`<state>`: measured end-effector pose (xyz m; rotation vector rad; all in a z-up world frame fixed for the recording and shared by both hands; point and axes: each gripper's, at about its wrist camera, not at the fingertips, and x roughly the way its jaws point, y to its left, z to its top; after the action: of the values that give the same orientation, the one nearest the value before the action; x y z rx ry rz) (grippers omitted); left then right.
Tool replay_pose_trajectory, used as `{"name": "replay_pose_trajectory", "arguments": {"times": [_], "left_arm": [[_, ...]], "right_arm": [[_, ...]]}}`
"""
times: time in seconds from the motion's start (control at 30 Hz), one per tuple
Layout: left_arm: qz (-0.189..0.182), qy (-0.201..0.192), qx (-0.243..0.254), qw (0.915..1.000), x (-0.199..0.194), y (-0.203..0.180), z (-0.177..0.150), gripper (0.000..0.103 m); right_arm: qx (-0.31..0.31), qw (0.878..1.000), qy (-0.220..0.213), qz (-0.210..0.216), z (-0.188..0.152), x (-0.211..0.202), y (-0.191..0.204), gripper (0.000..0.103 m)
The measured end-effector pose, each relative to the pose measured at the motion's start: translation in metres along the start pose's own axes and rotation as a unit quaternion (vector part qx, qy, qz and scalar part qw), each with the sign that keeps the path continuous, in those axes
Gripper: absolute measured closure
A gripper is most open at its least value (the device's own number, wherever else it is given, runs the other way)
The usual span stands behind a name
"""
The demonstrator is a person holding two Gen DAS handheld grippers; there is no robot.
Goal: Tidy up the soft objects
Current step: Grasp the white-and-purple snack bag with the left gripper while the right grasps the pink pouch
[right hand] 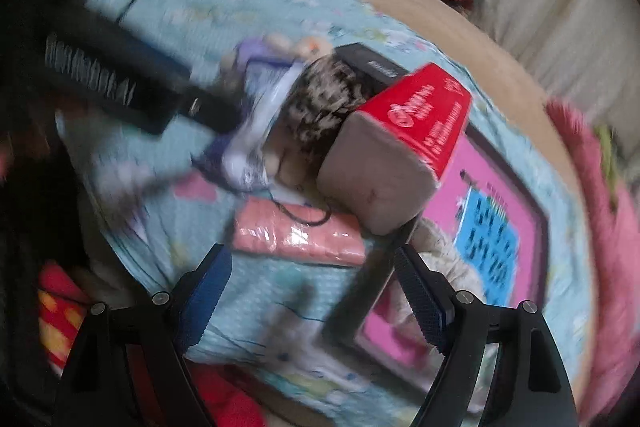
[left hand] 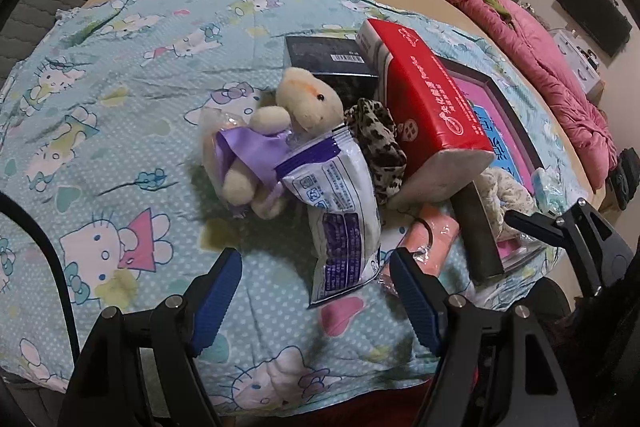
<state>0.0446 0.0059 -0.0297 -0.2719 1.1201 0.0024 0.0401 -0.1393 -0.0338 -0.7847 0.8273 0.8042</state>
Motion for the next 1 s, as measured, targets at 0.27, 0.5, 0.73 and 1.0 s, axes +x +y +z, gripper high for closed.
{"name": "replay_pose_trajectory", "arguments": {"times": [0.27, 0.5, 0.73, 1.0], "left_arm": [[-0.005, 0.014, -0.004, 0.9999, 0.017, 0.003, 0.004, 0.027], [-0.02, 0.025, -0.023, 0.9992, 0.031, 0.007, 0.011, 0.027], [-0.032, 0.028, -0.033, 0.9985, 0.04, 0.007, 0.015, 0.029], [-0.068, 0.033, -0.044, 0.9962, 0.046, 0.004, 0.017, 0.06]], "right_arm": [[-0.054, 0.998, -0.012, 0.033, -0.005, 0.029, 0.007, 0.019], [-0.064, 0.996, -0.032, 0.055, -0.007, 0.052, 0.004, 0.027], [-0.039, 0.995, -0.047, 0.083, -0.002, 0.055, -0.004, 0.061], [0.063, 0.989, -0.085, 0.099, -0.005, 0.026, -0.041, 0.076]]}}
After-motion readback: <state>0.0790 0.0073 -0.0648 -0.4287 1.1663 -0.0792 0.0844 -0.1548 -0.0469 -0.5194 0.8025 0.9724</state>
